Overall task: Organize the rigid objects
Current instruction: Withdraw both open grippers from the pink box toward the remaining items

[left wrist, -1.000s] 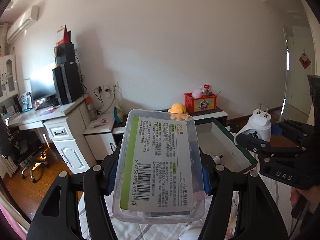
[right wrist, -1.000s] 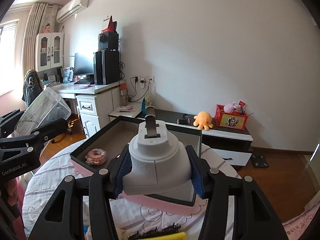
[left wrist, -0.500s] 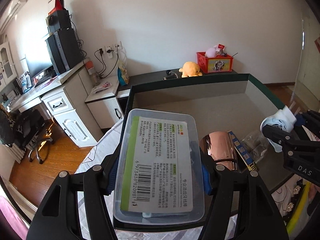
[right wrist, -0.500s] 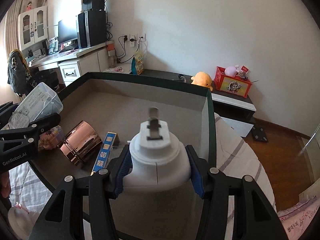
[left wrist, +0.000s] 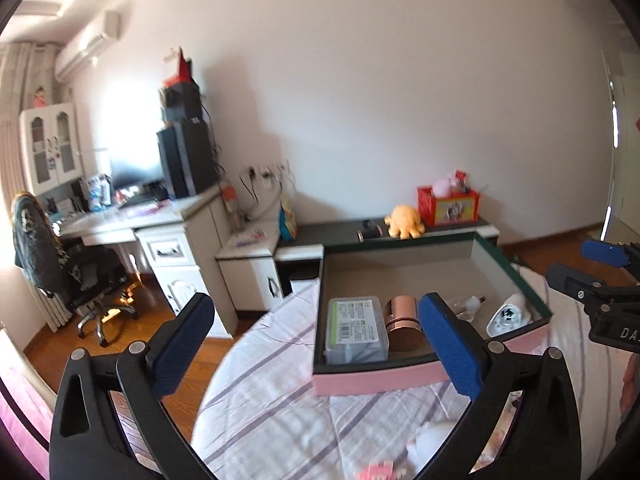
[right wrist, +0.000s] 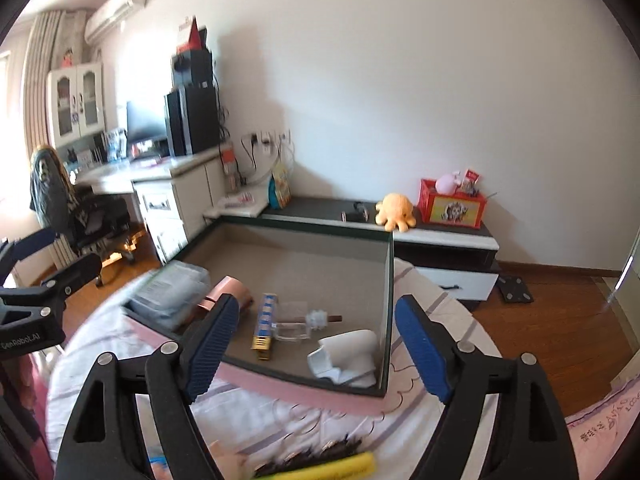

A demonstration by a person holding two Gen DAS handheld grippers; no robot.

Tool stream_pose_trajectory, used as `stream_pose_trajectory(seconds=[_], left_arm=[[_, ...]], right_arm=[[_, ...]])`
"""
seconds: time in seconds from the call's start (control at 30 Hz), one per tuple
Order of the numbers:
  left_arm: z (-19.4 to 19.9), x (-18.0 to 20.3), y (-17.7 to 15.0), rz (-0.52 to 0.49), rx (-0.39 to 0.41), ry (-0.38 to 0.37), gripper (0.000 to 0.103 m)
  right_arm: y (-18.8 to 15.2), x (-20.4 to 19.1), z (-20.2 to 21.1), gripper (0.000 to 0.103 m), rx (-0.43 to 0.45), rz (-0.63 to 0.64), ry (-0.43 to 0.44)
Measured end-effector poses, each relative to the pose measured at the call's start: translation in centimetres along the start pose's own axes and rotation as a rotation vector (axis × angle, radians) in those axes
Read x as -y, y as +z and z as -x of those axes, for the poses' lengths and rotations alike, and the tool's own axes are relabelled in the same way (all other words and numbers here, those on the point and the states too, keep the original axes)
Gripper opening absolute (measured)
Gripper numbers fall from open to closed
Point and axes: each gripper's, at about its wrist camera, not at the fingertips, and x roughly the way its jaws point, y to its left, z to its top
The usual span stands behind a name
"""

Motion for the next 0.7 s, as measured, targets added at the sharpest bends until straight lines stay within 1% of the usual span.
stream_pose_trajectory(seconds=[0.07, 0.1, 0.13, 0.17, 0.23, 0.3, 0.37, 0.43, 0.53, 0.7], left_arm=[[3.2, -0.2, -0.4, 0.002, 0.045, 0.028, 0.103], [4.6, -0.4, -0.6, 0.010, 0.062, 0.030, 0.103], [5.9, -0.7, -0.7, 0.018, 0.072, 0.022, 0.103], [7.2, -0.9, -0.9, 0.031, 0.078, 0.011, 0.103], [9.8, -1.3, -1.3, 0.072, 0.092, 0.003, 0.103], [12.3, -2.0, -1.8, 0.104, 0.125, 0.006, 0.103], [14.6, -2.1, -2.4, 0.112, 0.164, 0.018, 0.103], [16.3, -2.1, -2.9, 0.102, 0.184, 0.032, 0.103], [17.9, -2.1, -3.5, 0.097, 0.189, 0.019, 0.103], [19.7, -1.6, -4.1, 0.086, 0.193, 0.003, 0.103]], right_arm=[[-0.2, -0.9, 3.3, 0.088, 0.057, 0.002, 0.007], [-0.5, -1.5, 5.1, 0.090, 0.085, 0.003, 0.006], [-0.7, -2.0, 6.4, 0.098, 0.105, 0.002, 0.003], [-1.0, -2.6, 7.8, 0.103, 0.123, 0.006, -0.004], [-1.7, -3.8, 10.5, 0.103, 0.157, 0.018, -0.016], [-2.2, -4.4, 12.5, 0.103, 0.188, 0.012, -0.010], [-3.2, -5.1, 14.8, 0.103, 0.218, 0.001, -0.024], [-4.3, -5.7, 17.0, 0.103, 0.254, -0.002, -0.036], [-5.3, -6.4, 19.0, 0.103, 0.272, 0.006, -0.054], [-5.9, -6.5, 20.7, 0.103, 0.271, 0.012, -0.076]])
